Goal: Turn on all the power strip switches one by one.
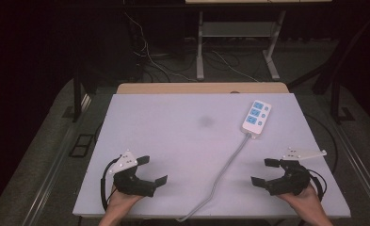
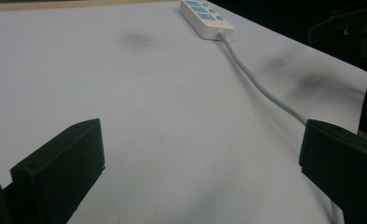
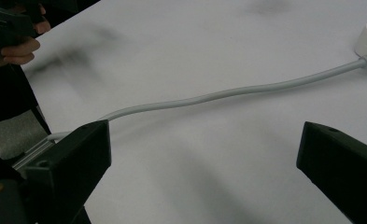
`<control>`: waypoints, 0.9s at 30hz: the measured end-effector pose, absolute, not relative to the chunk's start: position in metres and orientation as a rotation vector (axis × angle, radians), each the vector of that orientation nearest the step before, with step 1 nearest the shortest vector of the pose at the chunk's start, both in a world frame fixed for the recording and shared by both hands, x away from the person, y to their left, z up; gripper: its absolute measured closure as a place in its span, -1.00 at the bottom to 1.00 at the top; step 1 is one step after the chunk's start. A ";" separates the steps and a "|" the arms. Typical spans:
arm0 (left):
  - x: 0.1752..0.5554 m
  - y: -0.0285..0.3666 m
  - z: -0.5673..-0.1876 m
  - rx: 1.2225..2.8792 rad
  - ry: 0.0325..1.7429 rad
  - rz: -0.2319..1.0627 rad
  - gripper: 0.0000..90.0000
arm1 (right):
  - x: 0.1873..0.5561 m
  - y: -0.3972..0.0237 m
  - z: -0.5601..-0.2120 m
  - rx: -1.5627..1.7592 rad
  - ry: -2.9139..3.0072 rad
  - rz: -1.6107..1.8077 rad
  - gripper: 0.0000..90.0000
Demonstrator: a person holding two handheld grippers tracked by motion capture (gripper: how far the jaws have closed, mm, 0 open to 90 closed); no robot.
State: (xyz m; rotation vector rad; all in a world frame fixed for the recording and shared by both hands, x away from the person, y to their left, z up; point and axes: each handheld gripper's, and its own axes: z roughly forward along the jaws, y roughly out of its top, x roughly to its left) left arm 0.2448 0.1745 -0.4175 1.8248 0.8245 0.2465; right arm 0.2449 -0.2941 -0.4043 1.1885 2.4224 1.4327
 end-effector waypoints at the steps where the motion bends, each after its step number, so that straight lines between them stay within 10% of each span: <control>1: 0.245 0.174 -0.418 1.823 0.827 0.243 -1.00 | 0.246 -0.294 -0.403 1.187 2.429 1.428 -0.93; 27: 0.244 0.175 -0.418 1.822 0.838 0.251 -1.00 | 0.273 -0.302 -0.373 1.144 2.469 1.399 -0.93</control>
